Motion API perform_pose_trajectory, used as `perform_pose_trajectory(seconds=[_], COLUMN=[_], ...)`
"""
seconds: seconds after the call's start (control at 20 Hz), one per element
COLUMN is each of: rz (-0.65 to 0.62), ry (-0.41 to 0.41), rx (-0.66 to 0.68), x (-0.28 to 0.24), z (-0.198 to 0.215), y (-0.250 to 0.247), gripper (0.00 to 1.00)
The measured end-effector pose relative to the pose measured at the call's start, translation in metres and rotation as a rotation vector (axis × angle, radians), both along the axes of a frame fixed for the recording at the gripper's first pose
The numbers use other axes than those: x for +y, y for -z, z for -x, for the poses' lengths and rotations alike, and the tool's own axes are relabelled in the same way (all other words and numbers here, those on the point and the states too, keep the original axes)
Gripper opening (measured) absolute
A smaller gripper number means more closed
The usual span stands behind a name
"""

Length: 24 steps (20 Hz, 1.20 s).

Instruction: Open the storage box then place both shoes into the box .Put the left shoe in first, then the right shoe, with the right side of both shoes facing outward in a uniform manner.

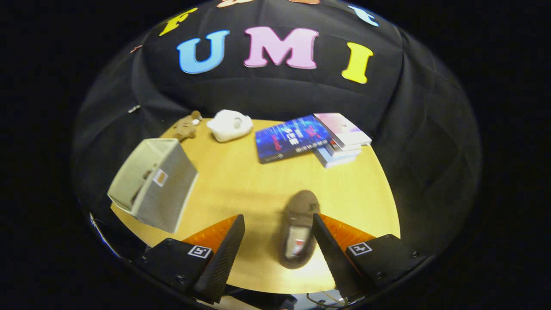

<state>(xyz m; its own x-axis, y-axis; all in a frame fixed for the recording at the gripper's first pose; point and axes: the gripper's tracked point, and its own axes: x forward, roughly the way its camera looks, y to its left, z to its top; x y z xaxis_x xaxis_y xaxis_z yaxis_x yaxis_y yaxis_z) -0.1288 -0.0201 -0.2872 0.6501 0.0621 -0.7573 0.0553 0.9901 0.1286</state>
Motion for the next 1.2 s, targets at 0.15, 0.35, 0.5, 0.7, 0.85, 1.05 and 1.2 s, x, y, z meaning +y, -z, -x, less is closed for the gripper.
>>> perform_pose_trajectory(seconds=[0.15,0.35,0.5,0.7,0.85,1.05,1.2], rz=[0.025,0.046,0.066,0.055,0.029,0.093,0.061], ry=[0.022,0.003,-0.029,-0.008,0.013,0.042,0.098], rx=[0.074,0.149,0.172,0.163,0.186,0.183,0.179], x=[-0.032,-0.046,-0.043,-0.039,-0.030,-0.041,-0.045], z=[0.011,0.006,-0.005,-0.031,-0.039,-0.037,-0.033], y=[0.049,0.105,0.134,0.155,0.167,0.166,0.153], gripper=[0.98,0.95,0.85,0.76,0.48,0.08,0.06])
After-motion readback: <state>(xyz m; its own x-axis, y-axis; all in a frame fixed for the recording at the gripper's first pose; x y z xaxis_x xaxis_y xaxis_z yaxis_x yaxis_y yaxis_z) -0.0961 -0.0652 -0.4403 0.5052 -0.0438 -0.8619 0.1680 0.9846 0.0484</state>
